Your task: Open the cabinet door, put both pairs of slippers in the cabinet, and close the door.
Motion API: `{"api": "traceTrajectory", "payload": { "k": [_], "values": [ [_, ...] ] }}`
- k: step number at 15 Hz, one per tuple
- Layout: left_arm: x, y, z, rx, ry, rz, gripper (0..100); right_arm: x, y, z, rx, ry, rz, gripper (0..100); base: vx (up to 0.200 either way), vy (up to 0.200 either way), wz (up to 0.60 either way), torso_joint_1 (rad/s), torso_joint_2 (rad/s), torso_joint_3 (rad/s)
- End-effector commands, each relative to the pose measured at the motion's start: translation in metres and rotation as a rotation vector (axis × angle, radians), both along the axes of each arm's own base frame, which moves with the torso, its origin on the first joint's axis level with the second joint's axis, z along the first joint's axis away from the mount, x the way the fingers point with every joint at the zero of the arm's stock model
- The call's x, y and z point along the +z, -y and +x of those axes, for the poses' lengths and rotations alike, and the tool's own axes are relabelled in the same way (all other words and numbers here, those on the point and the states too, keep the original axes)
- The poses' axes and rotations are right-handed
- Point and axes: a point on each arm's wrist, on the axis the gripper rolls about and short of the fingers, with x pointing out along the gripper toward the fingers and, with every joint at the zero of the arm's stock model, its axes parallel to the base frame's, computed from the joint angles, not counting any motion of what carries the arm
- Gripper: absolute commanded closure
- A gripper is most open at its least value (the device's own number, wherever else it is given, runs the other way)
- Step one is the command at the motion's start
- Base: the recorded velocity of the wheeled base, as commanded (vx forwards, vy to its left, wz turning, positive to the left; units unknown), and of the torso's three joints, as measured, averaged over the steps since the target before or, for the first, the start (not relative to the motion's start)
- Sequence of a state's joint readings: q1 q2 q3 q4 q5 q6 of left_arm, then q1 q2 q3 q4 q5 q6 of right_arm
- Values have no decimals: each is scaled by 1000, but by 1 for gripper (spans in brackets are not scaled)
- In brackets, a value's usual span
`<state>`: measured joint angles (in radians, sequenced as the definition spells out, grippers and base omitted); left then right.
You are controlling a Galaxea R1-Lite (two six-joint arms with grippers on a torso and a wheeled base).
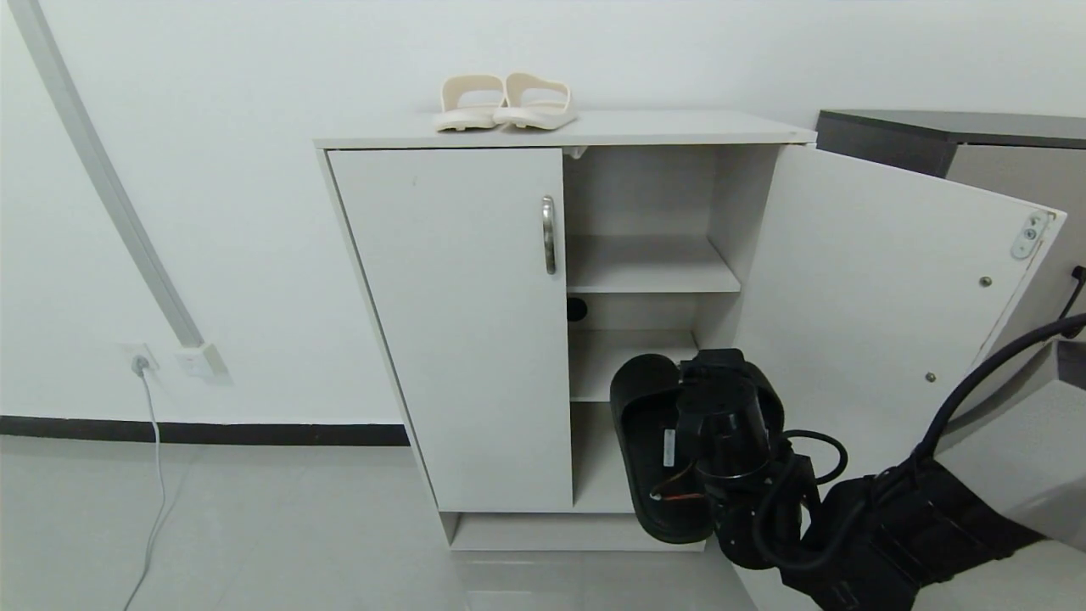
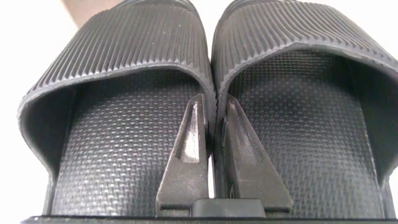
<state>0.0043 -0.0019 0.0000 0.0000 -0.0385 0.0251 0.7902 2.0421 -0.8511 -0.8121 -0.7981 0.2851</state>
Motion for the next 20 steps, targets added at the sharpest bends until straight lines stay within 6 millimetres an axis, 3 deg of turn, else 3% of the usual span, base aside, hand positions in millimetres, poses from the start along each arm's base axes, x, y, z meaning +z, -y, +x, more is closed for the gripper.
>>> {"api": "traceTrajectory", "payload": {
  "k": [1,10,20],
  "values": [
    [0,0,0,1,-2,-1,100,-5,7,2,-10,-8,-7,100,0,0,0,0,0,0],
    [0,0,0,2,-2,-1,100,-17,22,13,-45,-35,-39,100,0,0,0,0,0,0],
    [0,0,0,2,-2,-2,100,-17,23,13,-47,-36,-39,100,0,0,0,0,0,0]
  ]
}}
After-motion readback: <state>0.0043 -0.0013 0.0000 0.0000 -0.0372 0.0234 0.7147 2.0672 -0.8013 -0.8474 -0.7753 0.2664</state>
